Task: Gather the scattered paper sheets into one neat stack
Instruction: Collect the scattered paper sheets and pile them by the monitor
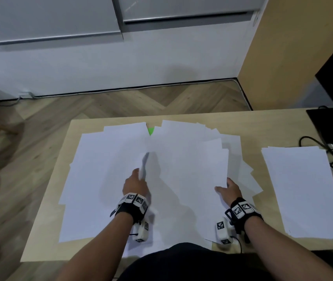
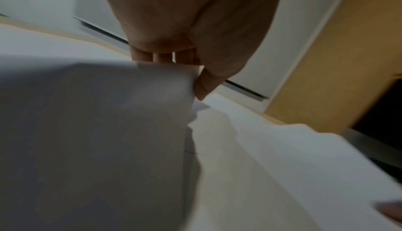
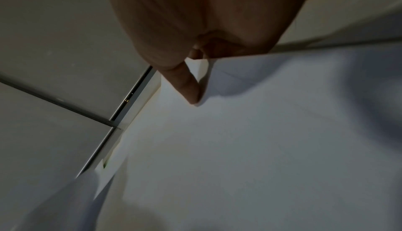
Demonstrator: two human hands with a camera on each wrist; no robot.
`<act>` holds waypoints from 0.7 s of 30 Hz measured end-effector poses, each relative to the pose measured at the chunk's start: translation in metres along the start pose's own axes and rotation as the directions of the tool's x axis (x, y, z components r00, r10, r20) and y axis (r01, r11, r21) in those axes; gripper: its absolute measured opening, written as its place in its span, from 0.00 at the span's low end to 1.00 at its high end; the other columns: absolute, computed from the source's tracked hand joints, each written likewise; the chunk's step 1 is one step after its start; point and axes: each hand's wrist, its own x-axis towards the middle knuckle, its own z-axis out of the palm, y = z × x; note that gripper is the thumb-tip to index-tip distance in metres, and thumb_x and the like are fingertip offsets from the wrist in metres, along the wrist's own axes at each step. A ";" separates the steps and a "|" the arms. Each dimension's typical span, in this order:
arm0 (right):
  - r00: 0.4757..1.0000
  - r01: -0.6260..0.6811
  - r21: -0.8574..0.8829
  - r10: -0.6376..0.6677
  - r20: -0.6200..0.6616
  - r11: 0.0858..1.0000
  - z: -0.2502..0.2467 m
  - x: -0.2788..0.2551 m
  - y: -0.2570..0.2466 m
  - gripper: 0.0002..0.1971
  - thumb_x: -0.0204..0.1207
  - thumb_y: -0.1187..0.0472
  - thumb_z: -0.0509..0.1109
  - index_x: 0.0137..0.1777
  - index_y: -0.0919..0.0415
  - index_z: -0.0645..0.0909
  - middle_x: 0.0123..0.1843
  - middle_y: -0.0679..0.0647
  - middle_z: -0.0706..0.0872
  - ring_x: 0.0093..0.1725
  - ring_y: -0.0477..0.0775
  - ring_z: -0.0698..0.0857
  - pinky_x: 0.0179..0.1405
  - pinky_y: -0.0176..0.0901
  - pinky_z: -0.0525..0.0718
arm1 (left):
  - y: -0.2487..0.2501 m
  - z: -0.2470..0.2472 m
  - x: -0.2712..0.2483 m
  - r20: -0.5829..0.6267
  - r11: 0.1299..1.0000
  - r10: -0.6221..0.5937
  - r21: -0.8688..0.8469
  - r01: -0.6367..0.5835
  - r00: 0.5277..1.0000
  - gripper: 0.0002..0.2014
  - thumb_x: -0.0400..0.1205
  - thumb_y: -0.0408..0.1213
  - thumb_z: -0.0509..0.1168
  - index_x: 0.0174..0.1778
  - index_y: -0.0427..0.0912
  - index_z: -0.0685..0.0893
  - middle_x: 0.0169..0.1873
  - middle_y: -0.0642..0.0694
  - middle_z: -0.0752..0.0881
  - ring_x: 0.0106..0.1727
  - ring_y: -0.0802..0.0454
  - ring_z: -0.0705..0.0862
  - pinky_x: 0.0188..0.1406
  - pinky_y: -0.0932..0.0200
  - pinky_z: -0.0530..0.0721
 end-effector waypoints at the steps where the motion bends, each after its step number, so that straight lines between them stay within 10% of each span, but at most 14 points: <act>1: 1.000 0.000 -0.002 0.000 0.011 1.000 0.003 -0.001 0.000 0.08 0.77 0.70 0.71 0.54 0.61 0.80 0.55 0.54 0.86 0.51 0.55 0.82 0.53 0.41 0.75 | 0.010 0.001 -0.006 0.026 0.999 0.045 0.002 -0.045 0.999 0.19 0.81 0.39 0.63 0.70 0.51 0.77 0.52 0.39 0.89 0.53 0.38 0.86 0.51 0.49 0.83; 6: 0.999 -0.053 0.029 0.053 0.014 0.998 0.009 -0.004 0.000 0.06 0.78 0.71 0.67 0.53 0.67 0.81 0.51 0.59 0.85 0.48 0.57 0.81 0.46 0.40 0.75 | 0.054 0.023 -0.040 0.160 0.947 0.320 -0.030 -0.319 0.934 0.21 0.82 0.41 0.62 0.72 0.51 0.75 0.54 0.40 0.89 0.54 0.39 0.87 0.51 0.50 0.84; 16: 0.982 -0.184 0.096 0.188 -0.028 0.978 -0.011 -0.002 0.012 0.11 0.78 0.75 0.60 0.55 0.66 0.81 0.55 0.61 0.85 0.55 0.61 0.81 0.55 0.48 0.77 | 0.069 0.051 -0.069 0.492 0.575 0.711 0.006 -0.818 0.503 0.22 0.78 0.38 0.63 0.69 0.51 0.82 0.55 0.42 0.89 0.56 0.41 0.85 0.59 0.48 0.81; 21: 0.972 -0.211 0.217 0.228 -0.055 0.953 -0.012 -0.004 0.019 0.11 0.82 0.66 0.64 0.60 0.71 0.80 0.60 0.68 0.84 0.58 0.64 0.81 0.60 0.51 0.76 | 0.062 0.061 -0.067 0.404 0.698 0.681 -0.107 -0.708 0.610 0.24 0.82 0.43 0.62 0.76 0.56 0.75 0.62 0.41 0.85 0.62 0.42 0.83 0.64 0.55 0.79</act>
